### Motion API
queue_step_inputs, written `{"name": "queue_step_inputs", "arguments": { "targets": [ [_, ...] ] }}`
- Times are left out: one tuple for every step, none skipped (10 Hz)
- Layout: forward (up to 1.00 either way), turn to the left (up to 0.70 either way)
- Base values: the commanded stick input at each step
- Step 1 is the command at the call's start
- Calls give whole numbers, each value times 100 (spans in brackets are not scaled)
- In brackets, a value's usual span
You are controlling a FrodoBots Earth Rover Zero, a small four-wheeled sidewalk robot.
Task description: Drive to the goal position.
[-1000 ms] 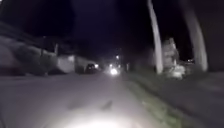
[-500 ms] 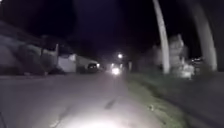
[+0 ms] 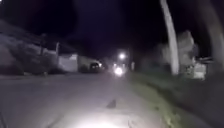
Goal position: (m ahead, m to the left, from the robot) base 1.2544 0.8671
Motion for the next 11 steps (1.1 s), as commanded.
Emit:
{"name": "queue_step_inputs", "arguments": {
  "targets": [
    [70,0],
    [70,0],
    [70,0],
    [70,0],
    [70,0],
    [70,0],
    [70,0],
    [70,0],
    [70,0],
    [70,0],
    [70,0]
  ]
}}
